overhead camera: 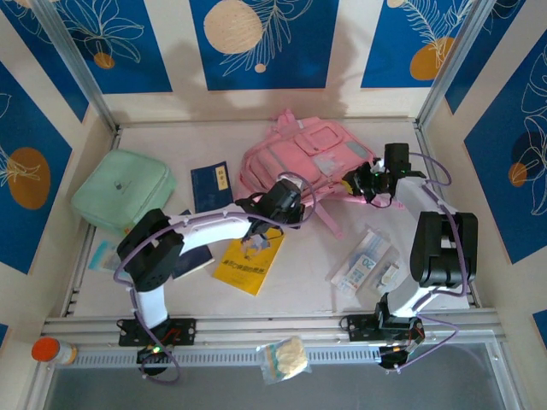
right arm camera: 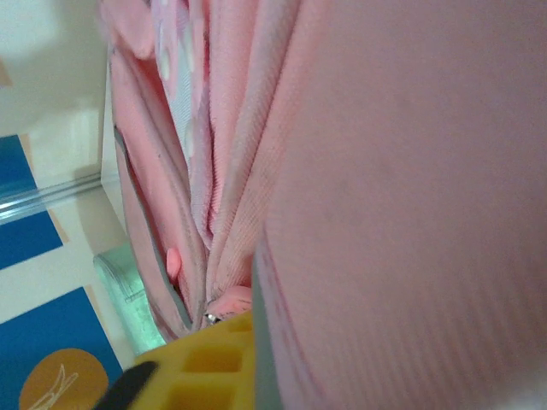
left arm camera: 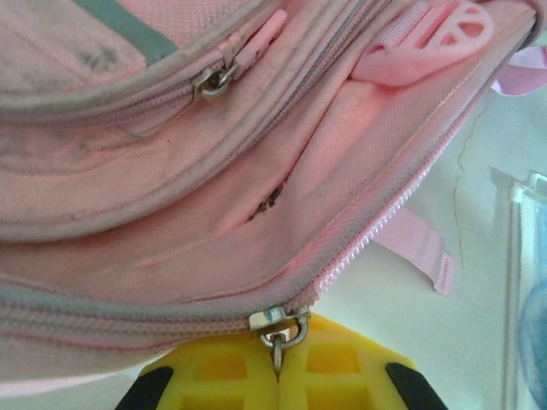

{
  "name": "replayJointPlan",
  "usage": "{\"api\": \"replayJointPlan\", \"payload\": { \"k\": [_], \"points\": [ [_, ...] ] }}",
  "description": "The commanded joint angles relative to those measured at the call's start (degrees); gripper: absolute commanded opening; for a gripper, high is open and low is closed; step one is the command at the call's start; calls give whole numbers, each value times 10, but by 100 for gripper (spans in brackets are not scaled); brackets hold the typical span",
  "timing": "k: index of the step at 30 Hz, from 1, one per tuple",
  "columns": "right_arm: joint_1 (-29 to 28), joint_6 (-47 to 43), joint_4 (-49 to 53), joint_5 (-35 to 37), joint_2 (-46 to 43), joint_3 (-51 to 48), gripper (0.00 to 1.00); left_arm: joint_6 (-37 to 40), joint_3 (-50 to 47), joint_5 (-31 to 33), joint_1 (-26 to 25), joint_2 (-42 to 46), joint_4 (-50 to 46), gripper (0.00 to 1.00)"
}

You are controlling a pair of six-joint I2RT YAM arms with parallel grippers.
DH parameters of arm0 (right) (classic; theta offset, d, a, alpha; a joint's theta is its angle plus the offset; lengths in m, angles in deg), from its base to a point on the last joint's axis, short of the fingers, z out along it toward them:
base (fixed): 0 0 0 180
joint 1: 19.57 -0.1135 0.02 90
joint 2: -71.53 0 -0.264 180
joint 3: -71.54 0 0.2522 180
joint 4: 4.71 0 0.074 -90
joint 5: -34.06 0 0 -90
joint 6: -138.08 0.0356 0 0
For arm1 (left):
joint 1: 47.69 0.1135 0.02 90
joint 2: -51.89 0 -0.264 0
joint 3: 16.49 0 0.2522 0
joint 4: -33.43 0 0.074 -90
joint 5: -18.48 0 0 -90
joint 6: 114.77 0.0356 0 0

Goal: Pack books, pencil case, and school supplies into a backpack

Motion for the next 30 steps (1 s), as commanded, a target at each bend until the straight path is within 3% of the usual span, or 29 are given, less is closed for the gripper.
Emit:
{"api": "replayJointPlan", "payload": {
  "k": [1,6,10,15,21,25,30],
  "points": [
    [10,-28,-12,-8,-31,8,34,-4,39,-11,1,-15,-48,0],
    [11,0,25,26,-112,-63,60,-2,71,-7,1,-30,-59,0],
    [-40,71,-13,-4,-155,-126,66,-4,72,-17,1,-30,-50,0],
    [-114,165,-80,36,-145,-158,66,-13,73,-27,1,-30,-42,0],
    [-165,207,-120,127,-89,-150,65,-16,66,-37,1,-24,-34,0],
    [-170,199,-145,129,-28,-120,55,-10,80,-52,1,-25,-42,0],
    [-162,139,-106,155,-12,-88,34,4,83,-47,1,-6,-53,0]
  ]
}}
